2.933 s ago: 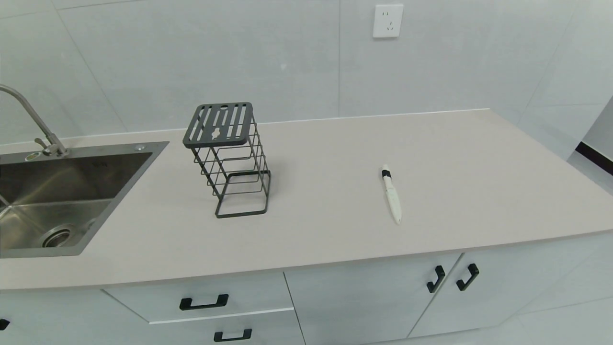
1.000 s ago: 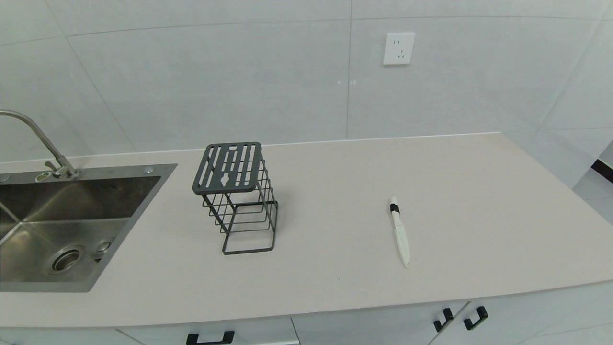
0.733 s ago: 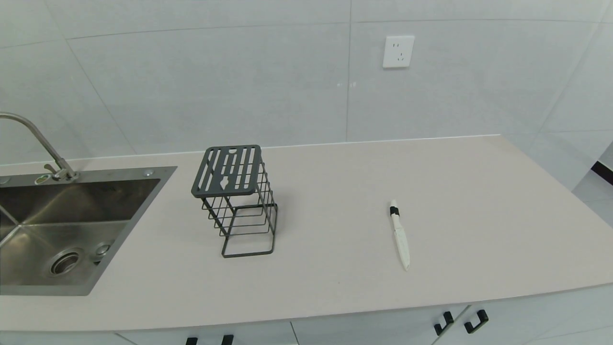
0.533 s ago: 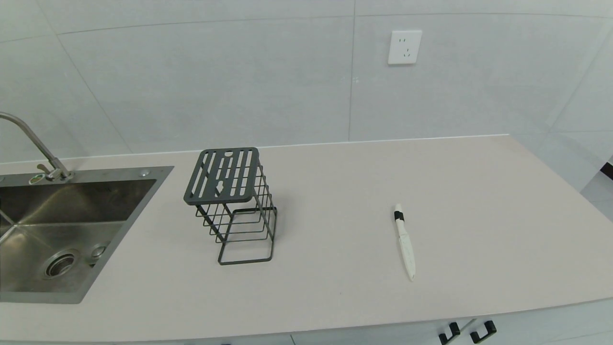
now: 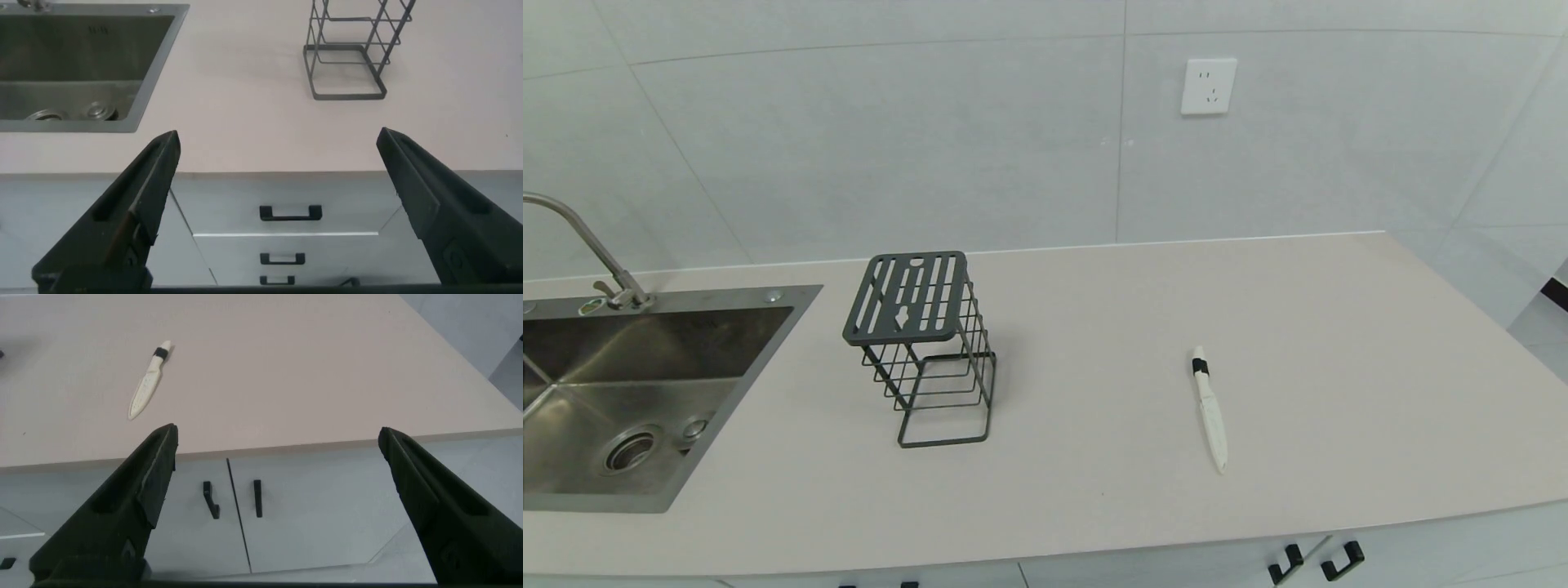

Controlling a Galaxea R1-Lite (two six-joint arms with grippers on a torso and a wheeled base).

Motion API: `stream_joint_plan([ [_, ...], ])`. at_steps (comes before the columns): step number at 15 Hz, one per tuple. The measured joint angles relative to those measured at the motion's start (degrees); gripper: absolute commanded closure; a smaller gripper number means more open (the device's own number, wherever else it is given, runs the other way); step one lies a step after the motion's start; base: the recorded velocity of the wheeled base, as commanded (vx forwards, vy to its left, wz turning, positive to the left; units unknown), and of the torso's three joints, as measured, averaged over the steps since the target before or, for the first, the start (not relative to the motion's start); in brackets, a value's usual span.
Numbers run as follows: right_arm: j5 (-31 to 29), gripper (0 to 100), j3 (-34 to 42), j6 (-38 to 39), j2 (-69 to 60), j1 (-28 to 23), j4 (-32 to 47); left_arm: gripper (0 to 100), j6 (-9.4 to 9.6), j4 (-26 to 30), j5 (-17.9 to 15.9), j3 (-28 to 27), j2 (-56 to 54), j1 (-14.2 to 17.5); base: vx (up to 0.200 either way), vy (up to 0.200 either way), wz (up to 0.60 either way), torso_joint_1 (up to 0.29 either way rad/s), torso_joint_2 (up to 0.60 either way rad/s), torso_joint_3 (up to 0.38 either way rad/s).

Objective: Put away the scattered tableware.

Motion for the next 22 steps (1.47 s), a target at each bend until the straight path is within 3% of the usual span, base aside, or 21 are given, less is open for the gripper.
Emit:
stream_joint_plan([
  [5,0.0,0,0.0,0.0,0.0,0.0,0.0,0,0.30,0.1,0.0,0.0,0.0,0.0,0.000,0.000,0.00,0.041,0.00,0.044],
  [15,-0.1,0,0.0,0.1,0.0,0.0,0.0,0,0.00,0.0,0.0,0.0,0.0,0.0,0.000,0.000,0.00,0.288,-0.04,0.233],
  [22,0.2,0,0.0,-2.2,0.0,0.0,0.0,0,0.11,0.0,0.0,0.0,0.0,0.0,0.000,0.000,0.00,0.024,-0.01,0.020],
])
